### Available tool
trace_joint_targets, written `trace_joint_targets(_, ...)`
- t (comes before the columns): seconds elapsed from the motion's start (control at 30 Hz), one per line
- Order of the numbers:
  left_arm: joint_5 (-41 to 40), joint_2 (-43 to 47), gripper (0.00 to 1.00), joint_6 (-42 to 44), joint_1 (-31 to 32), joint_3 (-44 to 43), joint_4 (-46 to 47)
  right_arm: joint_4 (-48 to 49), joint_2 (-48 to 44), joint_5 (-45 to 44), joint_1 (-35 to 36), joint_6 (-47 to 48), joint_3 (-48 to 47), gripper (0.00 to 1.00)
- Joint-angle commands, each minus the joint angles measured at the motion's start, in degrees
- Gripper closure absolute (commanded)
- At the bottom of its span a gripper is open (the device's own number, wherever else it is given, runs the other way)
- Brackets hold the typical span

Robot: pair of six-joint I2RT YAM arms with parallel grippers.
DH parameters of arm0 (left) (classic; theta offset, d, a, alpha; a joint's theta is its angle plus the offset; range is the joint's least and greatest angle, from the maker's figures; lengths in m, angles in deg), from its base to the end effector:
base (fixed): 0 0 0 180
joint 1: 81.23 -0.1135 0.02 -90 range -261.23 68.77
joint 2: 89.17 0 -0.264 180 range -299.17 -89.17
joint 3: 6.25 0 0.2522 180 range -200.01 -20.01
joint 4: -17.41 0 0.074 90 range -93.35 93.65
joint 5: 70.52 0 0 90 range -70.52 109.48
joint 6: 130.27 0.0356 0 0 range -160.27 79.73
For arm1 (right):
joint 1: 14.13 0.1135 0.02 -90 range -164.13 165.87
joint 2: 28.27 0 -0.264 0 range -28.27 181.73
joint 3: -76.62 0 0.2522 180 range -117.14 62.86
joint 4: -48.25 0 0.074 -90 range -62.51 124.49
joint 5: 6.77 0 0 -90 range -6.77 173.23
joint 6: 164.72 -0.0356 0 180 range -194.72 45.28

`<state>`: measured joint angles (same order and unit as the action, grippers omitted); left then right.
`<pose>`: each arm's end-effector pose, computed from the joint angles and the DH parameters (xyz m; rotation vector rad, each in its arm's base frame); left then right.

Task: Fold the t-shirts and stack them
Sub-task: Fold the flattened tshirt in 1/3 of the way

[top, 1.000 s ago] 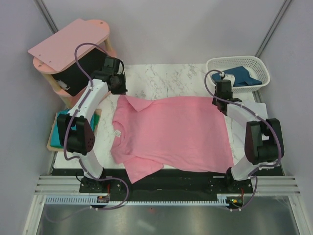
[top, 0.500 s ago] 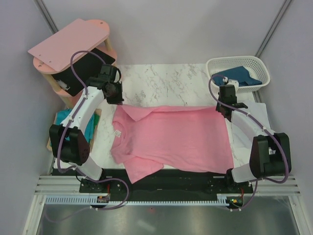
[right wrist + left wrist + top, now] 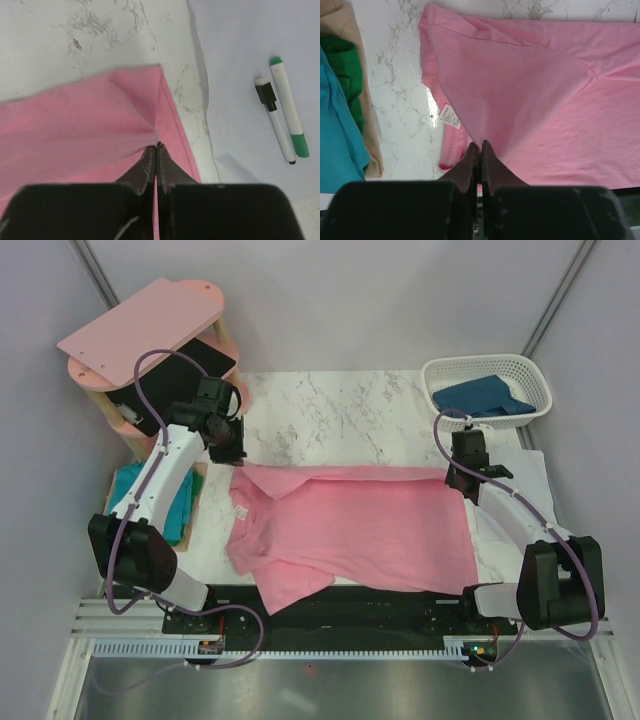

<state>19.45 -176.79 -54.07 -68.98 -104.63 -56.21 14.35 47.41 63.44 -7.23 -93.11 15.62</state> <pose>0.2998 -0.0651 0.3268 -0.0364 2.6760 -0.1449 0.2693 0.0204 0.2248 0.3908 2.3310 -0.2062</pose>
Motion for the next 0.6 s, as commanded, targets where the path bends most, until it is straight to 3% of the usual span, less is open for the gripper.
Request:
trace_joint_targets(0.0,-0.2,2.4,0.98,-0.3,0.1,1.8,-3.2,-2.9,-1.0,0.9,0.0,-2.6,1.9,1.0)
trace_joint_targets(0.13,-0.2,3.1,0.97,-0.9,0.1,4.7,-4.0,-3.5,0.4,3.5,0.0,-3.6,4.3,0.98)
trace_joint_targets(0.17,-0.2,3.6,0.94,-1.0,0.0,6.3,-4.0,-3.4,0.7,4.5,0.0,-3.7,5.0,0.79)
trace_joint_targets(0.2,-0.2,3.9,0.81,-1.4,0.0,7.0,-4.1,-3.5,1.0,5.4,0.0,-3.9,5.2,0.66)
trace_joint_targets(0.23,0.9,4.1,0.7,-1.6,0.1,7.8,-4.2,-3.2,1.0,7.4,0.0,-4.1,5.7,0.36)
trace_joint_targets(0.27,0.5,4.6,0.6,-1.7,0.1,9.0,-4.2,-3.1,0.8,8.2,-0.1,-4.4,5.9,0.2)
trace_joint_targets(0.3,0.2,4.9,0.36,-2.0,0.0,9.6,-4.3,-3.0,0.1,8.4,-0.1,-4.5,6.1,0.06)
trace_joint_targets(0.33,-1.5,5.3,0.17,-2.2,0.1,9.9,-4.4,-2.5,-0.5,8.8,-0.1,-4.6,6.3,0.02)
trace_joint_targets(0.4,-2.4,6.4,0.04,-2.7,0.1,10.0,-4.4,-1.9,-3.0,8.4,0.0,-4.9,6.3,0.02)
trace_joint_targets(0.57,-2.6,5.1,0.03,-3.8,0.1,5.7,-3.3,0.1,-4.3,5.7,0.0,-4.4,3.8,0.02)
